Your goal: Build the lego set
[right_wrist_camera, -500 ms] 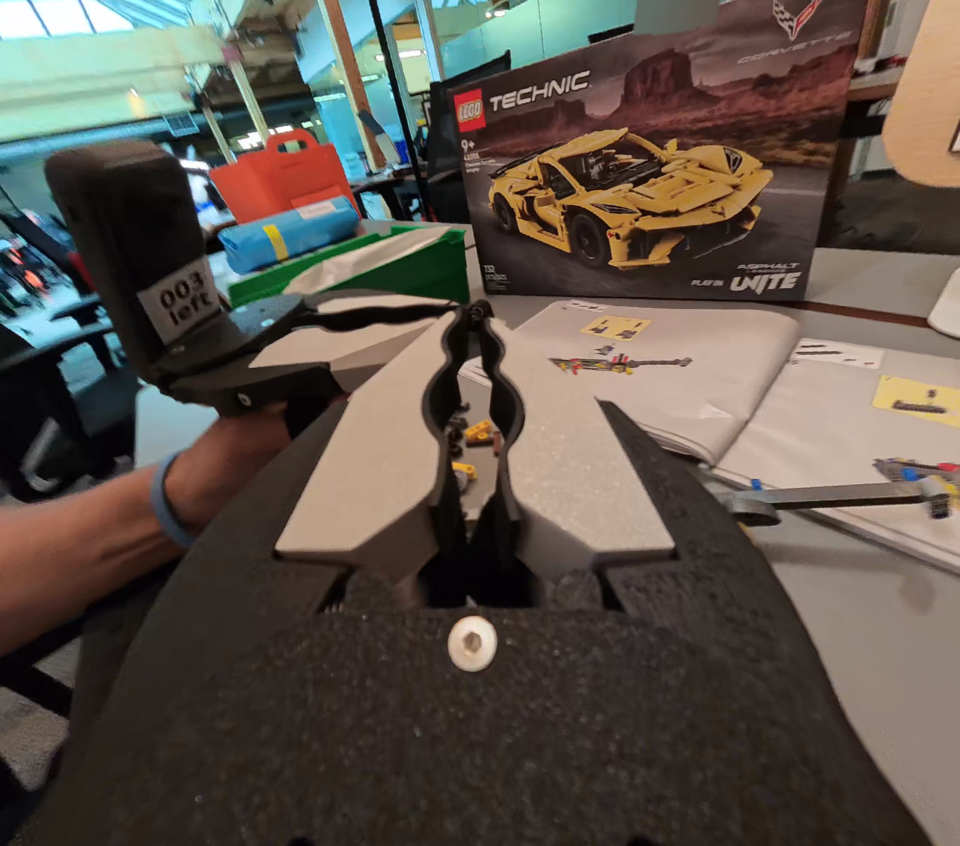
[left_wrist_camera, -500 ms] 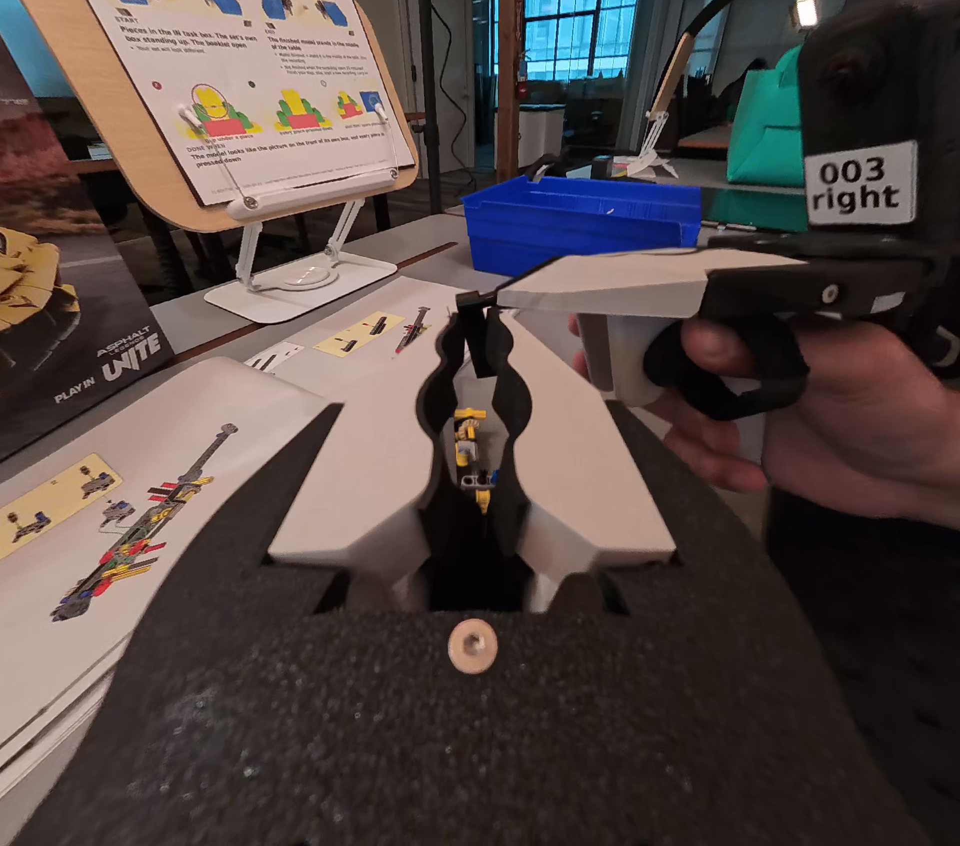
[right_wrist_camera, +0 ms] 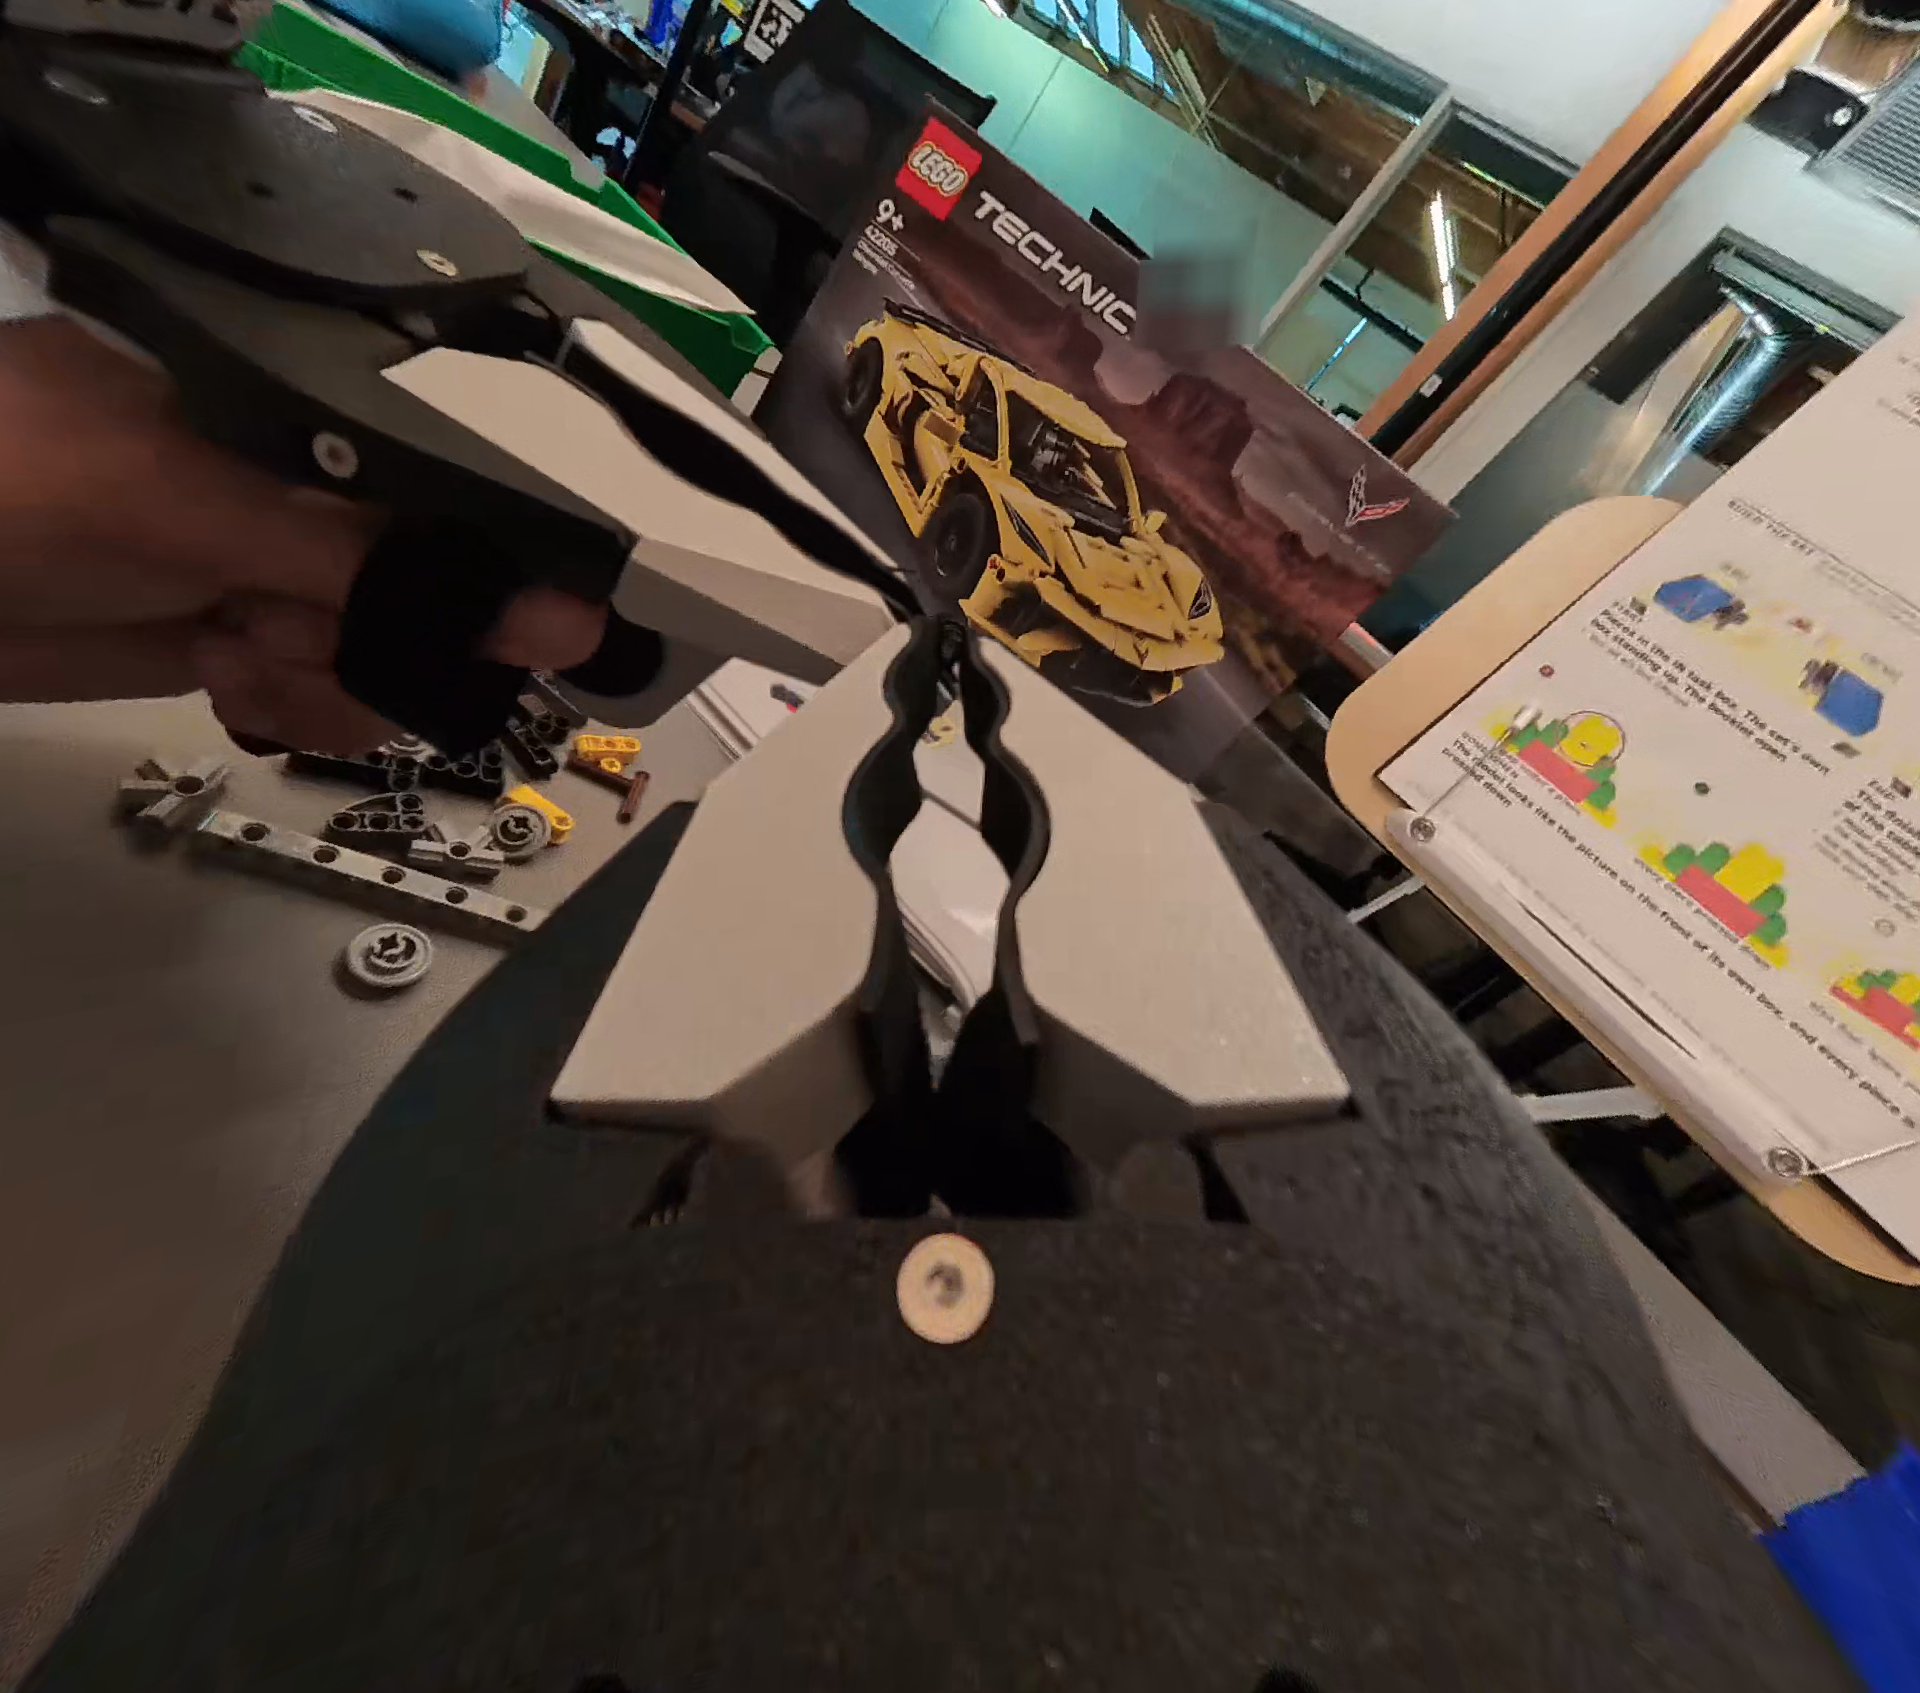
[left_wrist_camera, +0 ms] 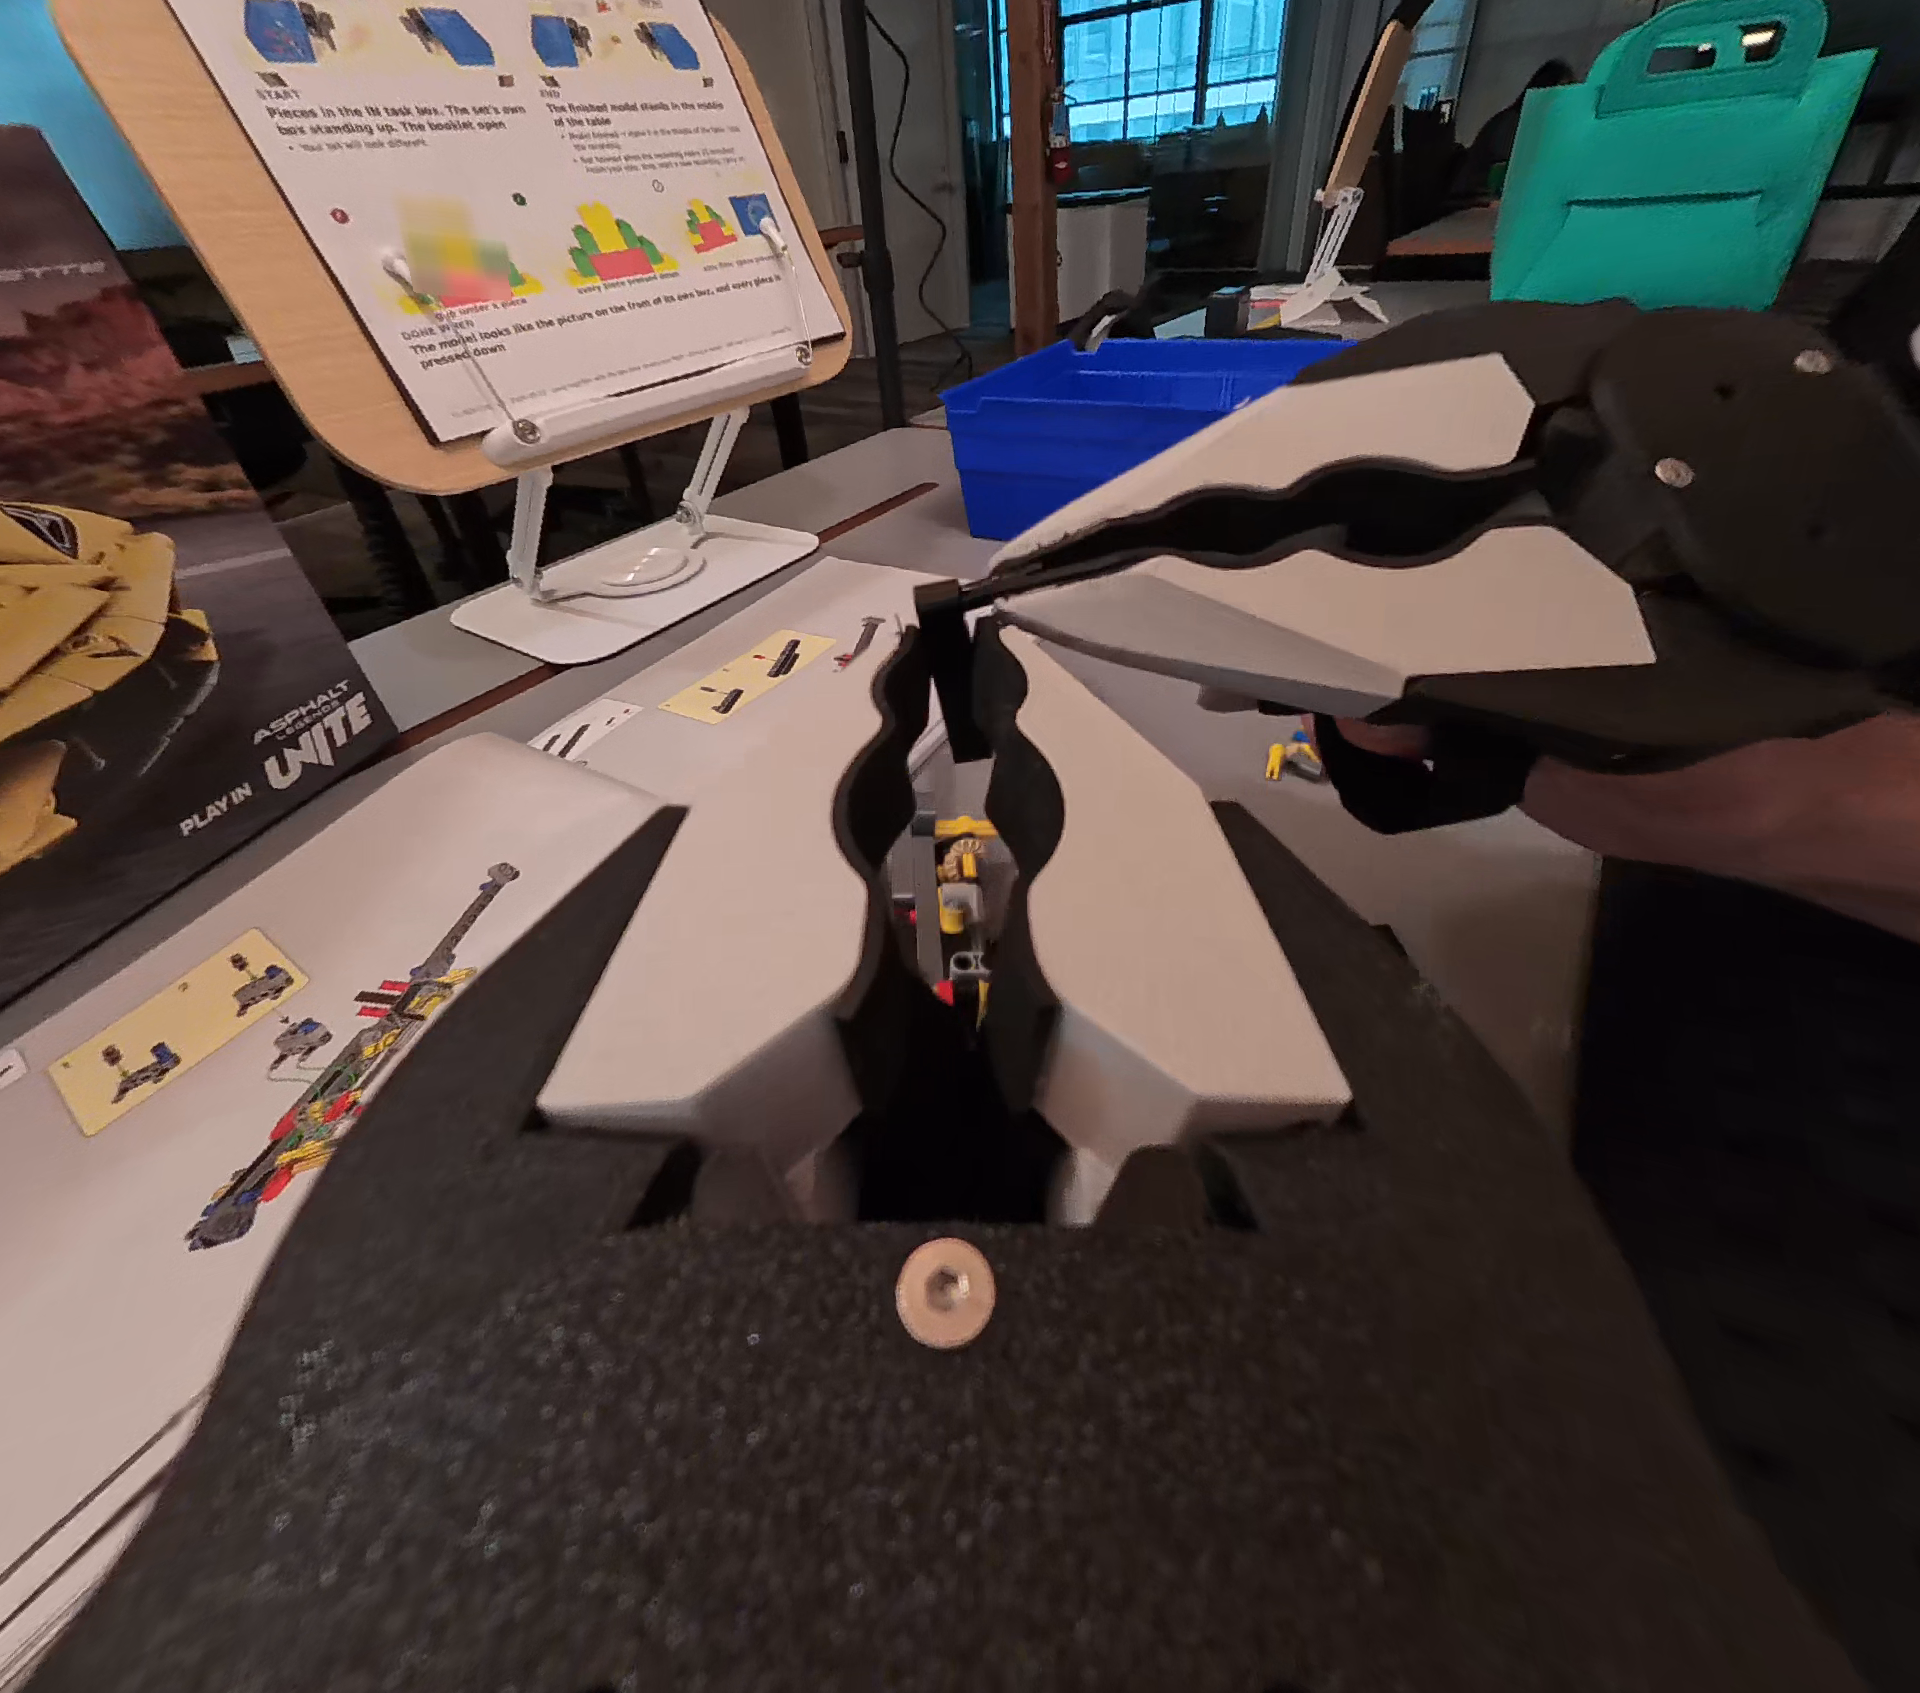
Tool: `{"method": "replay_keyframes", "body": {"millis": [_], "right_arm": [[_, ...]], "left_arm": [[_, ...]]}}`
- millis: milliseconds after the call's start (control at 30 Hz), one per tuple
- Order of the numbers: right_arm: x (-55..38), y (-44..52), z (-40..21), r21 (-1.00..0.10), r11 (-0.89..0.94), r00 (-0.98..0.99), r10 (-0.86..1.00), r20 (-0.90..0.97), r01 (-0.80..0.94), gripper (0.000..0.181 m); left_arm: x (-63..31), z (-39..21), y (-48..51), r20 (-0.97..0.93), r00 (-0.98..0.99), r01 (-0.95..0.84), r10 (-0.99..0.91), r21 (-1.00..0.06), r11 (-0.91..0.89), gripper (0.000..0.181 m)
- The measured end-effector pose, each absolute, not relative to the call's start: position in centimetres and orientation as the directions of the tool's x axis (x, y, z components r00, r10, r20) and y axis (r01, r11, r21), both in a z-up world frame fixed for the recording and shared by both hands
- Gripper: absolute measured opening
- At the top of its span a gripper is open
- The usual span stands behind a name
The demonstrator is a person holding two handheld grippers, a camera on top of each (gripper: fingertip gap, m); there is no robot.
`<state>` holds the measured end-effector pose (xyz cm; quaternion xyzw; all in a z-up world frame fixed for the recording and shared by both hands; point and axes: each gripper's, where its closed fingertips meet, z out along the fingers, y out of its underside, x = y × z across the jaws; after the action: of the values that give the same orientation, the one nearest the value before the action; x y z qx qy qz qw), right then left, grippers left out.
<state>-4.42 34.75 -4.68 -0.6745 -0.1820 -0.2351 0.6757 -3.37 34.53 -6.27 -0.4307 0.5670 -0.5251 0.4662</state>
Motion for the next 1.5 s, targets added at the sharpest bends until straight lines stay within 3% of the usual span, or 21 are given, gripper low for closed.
{"method": "replay_keyframes", "body": {"millis": [67,233,367,533,600,700,767,833,900,967,1067,1200,1367,1500], "right_arm": [[-4.5,34.8,-4.5,-0.853,-0.001,0.851,-0.060,0.521,0.522,0.003],[-5.0,35.3,-4.1,-0.981,0.086,0.984,-0.017,0.175,0.176,0.003],[-5.5,35.2,-3.8,-0.989,0.124,0.994,0.074,-0.077,-0.086,0.003],[-5.8,34.9,-3.3,-0.963,0.135,0.966,0.151,-0.212,-0.232,0.003],[-5.6,34.9,-3.6,-0.972,0.124,0.974,0.138,-0.181,-0.199,0.003],[-4.9,34.6,-4.5,-0.994,0.080,0.995,0.063,0.077,0.071,0.003],[-4.0,34.2,-4.9,-0.979,0.011,0.978,0.050,0.203,0.203,0.004],[-2.5,33.4,-5.9,-0.963,-0.155,0.971,0.132,0.200,0.219,0.004],[1.4,31.9,-9.1,-0.863,-0.453,0.970,0.193,0.148,0.222,0.003],[4.6,28.8,-13.3,-0.627,-0.721,0.945,0.316,0.081,0.295,0.004],[8.9,26.1,-17.0,-0.386,-0.812,0.890,0.452,0.058,0.437,0.004],[11.5,23.6,-19.8,-0.159,-0.838,0.847,0.531,-0.024,0.521,0.004],[12.0,22.9,-20.8,-0.098,-0.824,0.823,0.564,-0.065,0.557,0.004],[11.8,23.1,-20.5,-0.112,-0.815,0.816,0.576,-0.049,0.569,0.004]], "left_arm": [[-3.4,-6.0,34.5,-0.070,-0.191,0.015,-0.979,-0.998,0.068,0.006],[-3.8,-5.3,35.1,-0.136,-0.113,0.064,-0.984,-0.990,0.129,0.006],[-4.1,-4.8,35.2,-0.228,-0.070,0.096,-0.971,-0.970,0.221,0.006],[-4.4,-4.2,34.9,-0.313,-0.021,0.123,-0.950,-0.943,0.308,0.006],[-4.3,-4.5,35.0,-0.374,0.007,0.101,-0.927,-0.922,0.373,0.007],[-3.7,-5.6,35.0,-0.380,-0.025,0.049,-0.925,-0.924,0.379,0.007],[-3.1,-6.8,35.6,-0.324,-0.050,-0.022,-0.945,-0.945,0.326,0.007],[-2.5,-8.3,36.6,-0.270,-0.048,-0.108,-0.962,-0.956,0.274,0.006],[-2.5,-8.1,36.5,-0.220,-0.069,-0.096,-0.973,-0.970,0.226,0.006],[-2.5,-8.1,35.6,-0.186,-0.117,-0.084,-0.976,-0.977,0.196,0.006],[-2.7,-7.9,35.3,-0.237,-0.106,-0.071,-0.966,-0.967,0.245,0.006],[-2.7,-8.1,35.4,-0.262,-0.096,-0.080,-0.960,-0.959,0.270,0.006],[-2.6,-8.3,35.8,-0.250,-0.089,-0.094,-0.964,-0.961,0.258,0.006],[-2.6,-8.4,35.7,-0.254,-0.094,-0.096,-0.963,-0.960,0.263,0.006]]}}
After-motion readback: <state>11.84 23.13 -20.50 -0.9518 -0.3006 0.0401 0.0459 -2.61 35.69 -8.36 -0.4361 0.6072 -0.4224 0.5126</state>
